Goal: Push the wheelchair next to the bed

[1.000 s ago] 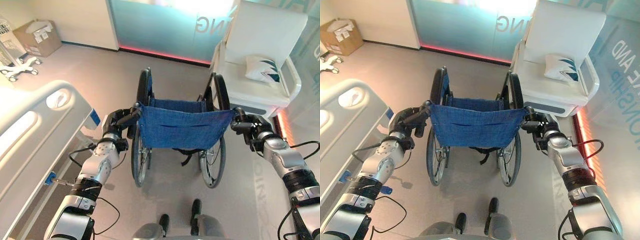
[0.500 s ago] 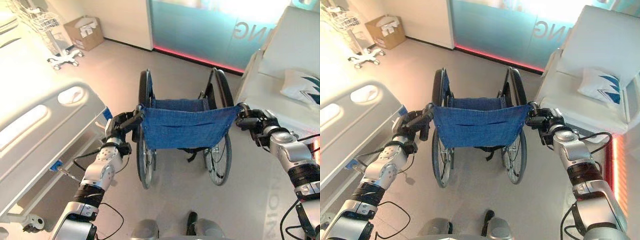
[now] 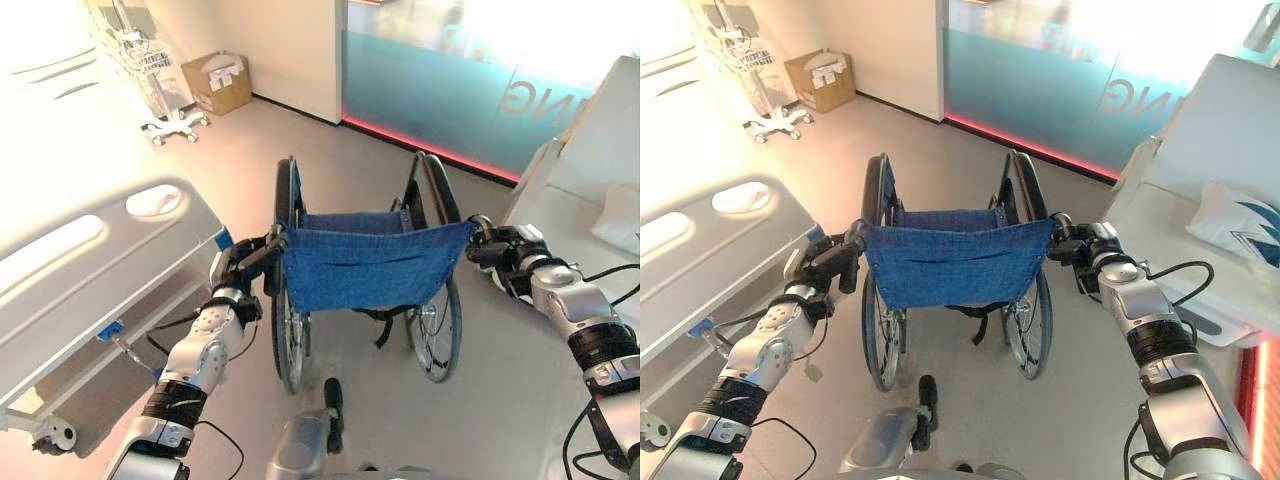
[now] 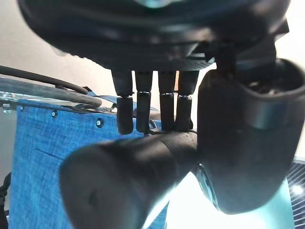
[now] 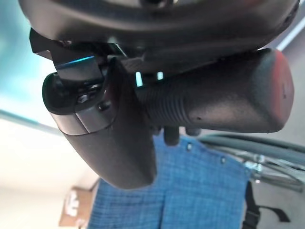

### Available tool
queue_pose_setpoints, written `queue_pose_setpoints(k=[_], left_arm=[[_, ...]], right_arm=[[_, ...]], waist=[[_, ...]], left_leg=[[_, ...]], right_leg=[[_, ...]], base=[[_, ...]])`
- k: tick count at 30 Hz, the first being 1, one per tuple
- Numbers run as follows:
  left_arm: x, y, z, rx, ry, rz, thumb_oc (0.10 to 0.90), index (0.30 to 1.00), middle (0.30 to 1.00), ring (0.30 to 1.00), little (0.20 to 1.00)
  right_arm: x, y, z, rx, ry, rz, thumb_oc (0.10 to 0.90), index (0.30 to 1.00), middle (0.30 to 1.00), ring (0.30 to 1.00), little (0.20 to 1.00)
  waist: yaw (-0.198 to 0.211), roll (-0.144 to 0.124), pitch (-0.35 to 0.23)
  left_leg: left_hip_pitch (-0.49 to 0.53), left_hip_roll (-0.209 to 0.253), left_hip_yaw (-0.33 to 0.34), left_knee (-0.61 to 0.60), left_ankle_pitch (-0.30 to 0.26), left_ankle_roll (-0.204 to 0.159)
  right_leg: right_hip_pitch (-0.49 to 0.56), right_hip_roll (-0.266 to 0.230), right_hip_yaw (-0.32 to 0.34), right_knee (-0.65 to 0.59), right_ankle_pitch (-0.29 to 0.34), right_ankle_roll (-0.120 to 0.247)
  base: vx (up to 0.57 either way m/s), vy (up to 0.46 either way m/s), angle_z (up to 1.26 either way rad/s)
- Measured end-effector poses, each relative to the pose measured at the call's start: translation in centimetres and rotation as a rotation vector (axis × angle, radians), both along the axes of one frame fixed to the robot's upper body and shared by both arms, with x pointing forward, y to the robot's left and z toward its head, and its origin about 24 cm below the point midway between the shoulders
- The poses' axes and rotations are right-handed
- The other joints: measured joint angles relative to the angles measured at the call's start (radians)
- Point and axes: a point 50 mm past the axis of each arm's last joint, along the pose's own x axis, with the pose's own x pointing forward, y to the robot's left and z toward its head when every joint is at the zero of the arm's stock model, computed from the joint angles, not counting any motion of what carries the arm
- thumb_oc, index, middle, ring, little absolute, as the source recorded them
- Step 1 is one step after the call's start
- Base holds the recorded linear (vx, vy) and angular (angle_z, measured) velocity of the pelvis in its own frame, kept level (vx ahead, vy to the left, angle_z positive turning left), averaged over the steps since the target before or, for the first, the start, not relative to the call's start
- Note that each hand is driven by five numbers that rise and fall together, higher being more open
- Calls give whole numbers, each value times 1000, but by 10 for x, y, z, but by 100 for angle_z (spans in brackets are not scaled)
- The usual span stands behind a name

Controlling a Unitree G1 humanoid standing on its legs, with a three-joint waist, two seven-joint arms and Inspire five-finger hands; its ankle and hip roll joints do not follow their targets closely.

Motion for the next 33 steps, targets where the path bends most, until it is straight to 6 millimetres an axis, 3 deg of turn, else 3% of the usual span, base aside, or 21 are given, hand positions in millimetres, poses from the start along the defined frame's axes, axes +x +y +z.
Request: queue_pose_setpoints(k=[2,3,4,5,6,7,9,13,15,16,19,24,25,26,27,29,30,32,33], left_arm=[[1,0,-1,-2,3,1,400,300,300,300,300],[2,-2,-4,-7,10,-1,400,300,300,300,300],[6,-4,-3,-4,7,-7,400,300,300,300,300],[9,-5,-1,-5,3,-8,400,300,300,300,300],[11,-5,1,3,-3,-11,400,300,300,300,300],[12,-5,2,5,-3,-13,400,300,300,300,300],[16,-6,1,8,5,-14,400,300,300,300,300],[32,-14,11,25,-17,-27,400,300,300,300,300],[34,-15,11,23,-19,-24,400,300,300,300,300],[35,-16,12,22,-26,-24,400,300,300,300,300],[35,-14,14,19,-44,-18,400,300,300,300,300],[28,-9,9,-6,-43,5,400,300,300,300,300],[26,-6,10,-2,-50,11,400,300,300,300,300],[25,-6,9,-12,-53,13,400,300,300,300,300],[25,-7,9,-16,-51,15,400,300,300,300,300],[23,-8,7,-27,-53,17,400,300,300,300,300],[21,-8,6,-30,-56,18,400,300,300,300,300],[22,-9,8,-33,-64,17,400,300,300,300,300],[23,-10,7,-37,-66,22,400,300,300,300,300]], right_arm=[[0,1,-6,21,6,-5,400,300,300,300,300],[-1,-1,-9,20,18,-11,400,300,300,300,300],[-2,-1,-14,26,26,-19,400,300,300,300,300],[-2,-2,-15,26,29,-23,400,300,300,300,300],[-3,-2,-17,28,36,-26,400,300,300,300,300],[-3,-3,-16,28,36,-27,400,300,300,300,300],[-3,-3,-17,30,36,-29,400,300,300,300,300],[-4,-8,-15,21,31,-40,400,300,300,300,300],[-4,-9,-13,21,18,-38,400,300,300,300,300],[-3,-9,-11,21,7,-34,400,300,300,300,300],[0,-7,-4,27,-15,-26,400,300,300,300,300],[3,-3,1,41,-17,-7,400,300,300,300,300],[3,-1,3,51,-22,6,400,300,300,300,300],[5,0,6,60,-32,7,400,300,300,300,300],[6,-1,7,56,-35,6,400,300,300,300,300],[7,-2,11,47,-31,5,400,300,300,300,300],[8,-2,13,42,-34,6,400,300,300,300,300],[11,-2,18,36,-37,4,400,300,300,300,300],[12,-2,20,34,-37,2,400,300,300,300,300]], waist=[[26,-19,-18],[37,0,-33],[29,20,-44],[31,11,-42],[27,-7,-42],[14,-15,-39],[-22,-8,-39],[-63,-5,-30],[-90,0,-22],[-93,1,-13],[-108,-18,27],[-116,-40,43],[-119,-64,39],[-117,-56,46],[-119,-47,44],[-117,-25,35],[-108,-10,27],[-93,-6,25],[-83,-9,26]], left_leg=[[75,-37,-6,-20,9,54],[139,-40,-19,-56,14,154],[164,-27,-42,-82,65,246],[171,-28,-46,-80,52,244],[193,-39,-64,-81,41,254],[221,-56,-85,-94,36,261],[246,-66,-130,-107,39,257],[265,-57,-236,-120,28,236],[280,-59,-290,-120,6,220],[287,-56,-303,-113,-9,215],[328,-70,-348,-92,-49,200],[358,-73,-415,-33,-133,158],[350,-78,-423,10,-169,135],[347,-59,-433,51,-206,114],[342,-39,-430,66,-221,102],[349,31,-398,70,-243,56],[349,62,-389,86,-249,36],[311,77,-361,161,-251,32],[249,82,-333,293,-251,16]], right_leg=[[18,-17,11,33,-49,24],[-4,-5,8,153,-98,76],[-73,-23,-16,353,-120,114],[-105,-39,-15,443,-113,125],[-171,-88,-14,605,-108,141],[-206,-138,-11,685,-110,140],[-229,-186,7,688,-109,142],[-300,-201,43,370,-85,157],[-349,-205,64,220,-1,186],[-378,-200,94,121,86,220],[-415,-237,104,-57,236,256],[-401,-273,136,21,248,253],[-347,-280,146,21,227,258],[-330,-268,141,38,267,243],[-328,-254,139,55,269,239],[-324,-205,113,94,247,129],[-323,-179,97,106,230,110],[-324,-157,93,114,211,87],[-329,-154,86,137,184,71]], base=[[262,91,-23],[290,113,7],[213,76,26],[299,61,40],[236,-8,29],[296,-62,52],[253,-130,59],[205,-168,61],[299,-271,52],[335,-252,30],[413,-289,45],[277,-280,44],[307,-347,52],[371,-422,57],[281,-327,57],[225,-290,51],[188,-261,37],[194,-314,24],[224,-337,11]])
